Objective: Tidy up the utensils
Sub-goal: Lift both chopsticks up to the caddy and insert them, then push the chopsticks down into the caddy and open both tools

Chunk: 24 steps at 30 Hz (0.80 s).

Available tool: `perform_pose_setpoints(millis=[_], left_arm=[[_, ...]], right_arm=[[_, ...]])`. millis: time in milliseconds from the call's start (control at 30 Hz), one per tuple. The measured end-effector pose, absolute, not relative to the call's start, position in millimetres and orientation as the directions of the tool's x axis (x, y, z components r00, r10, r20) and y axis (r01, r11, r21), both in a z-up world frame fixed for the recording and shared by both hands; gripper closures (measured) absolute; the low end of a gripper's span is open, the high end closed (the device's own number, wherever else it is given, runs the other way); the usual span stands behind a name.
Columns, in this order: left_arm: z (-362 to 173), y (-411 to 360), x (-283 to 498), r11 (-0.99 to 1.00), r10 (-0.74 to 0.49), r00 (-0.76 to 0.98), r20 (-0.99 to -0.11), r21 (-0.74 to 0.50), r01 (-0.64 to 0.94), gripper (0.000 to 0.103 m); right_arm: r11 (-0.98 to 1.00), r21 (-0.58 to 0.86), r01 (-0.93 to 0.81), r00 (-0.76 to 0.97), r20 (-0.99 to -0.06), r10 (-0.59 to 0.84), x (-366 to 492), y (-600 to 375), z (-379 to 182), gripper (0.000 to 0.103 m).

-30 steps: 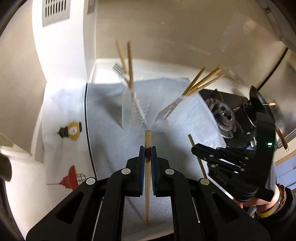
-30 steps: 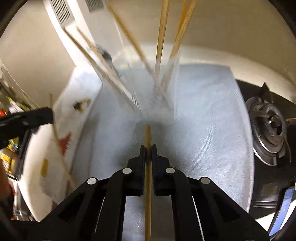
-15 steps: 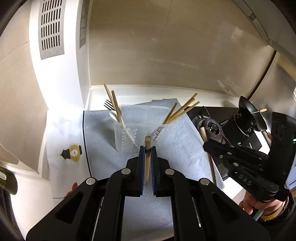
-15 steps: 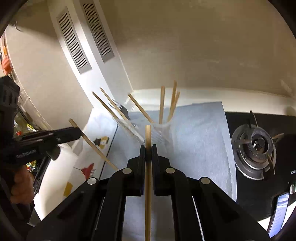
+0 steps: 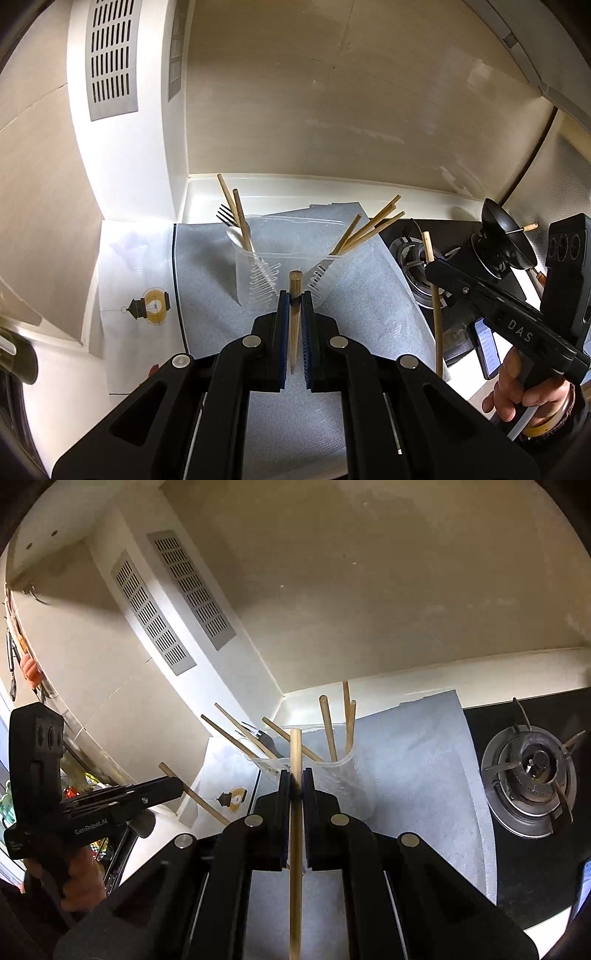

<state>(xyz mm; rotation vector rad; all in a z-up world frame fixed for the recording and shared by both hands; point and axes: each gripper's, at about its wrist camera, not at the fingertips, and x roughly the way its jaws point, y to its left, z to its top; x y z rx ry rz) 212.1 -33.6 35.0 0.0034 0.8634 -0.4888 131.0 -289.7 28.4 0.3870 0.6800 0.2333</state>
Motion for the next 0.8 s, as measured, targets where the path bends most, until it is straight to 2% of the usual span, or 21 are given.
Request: perform_pose_setpoints(millis=[233,533,733,800], left_arm=[[37.0,-33.2,213.5,0.892,-0.409,0.552,-0.727,-0.189,0.412,0.097],[37.4,-35.5,216.1,0.89,-0.409,0.555,-0.724,-0.182,0.418,0.097],[26.9,-34.2,225.1,0.9,-0.392,0.542,-0.743,-0.187,0.394,0.097],[23.2,-32.9,226.8,0.903,-0.388,0.535,-0.75,-0.194,0.383,0.097]], right_arm=[[0.886,0.447,-0.12,0.727,-0.568,0.385,134.5,-286.7,26.6,0.096],[0.908,0.397,-0.13,0.745,-0.565,0.354,133.7,-286.4,32.3,0.101],[0.922,0.386,-0.019,0.693,-0.66,0.291,151.3,-298.8,1.0,0.094],[0.91,0.414,0.026,0.656,-0.694,0.297,159.2,-306.4,-15.2,0.087]])
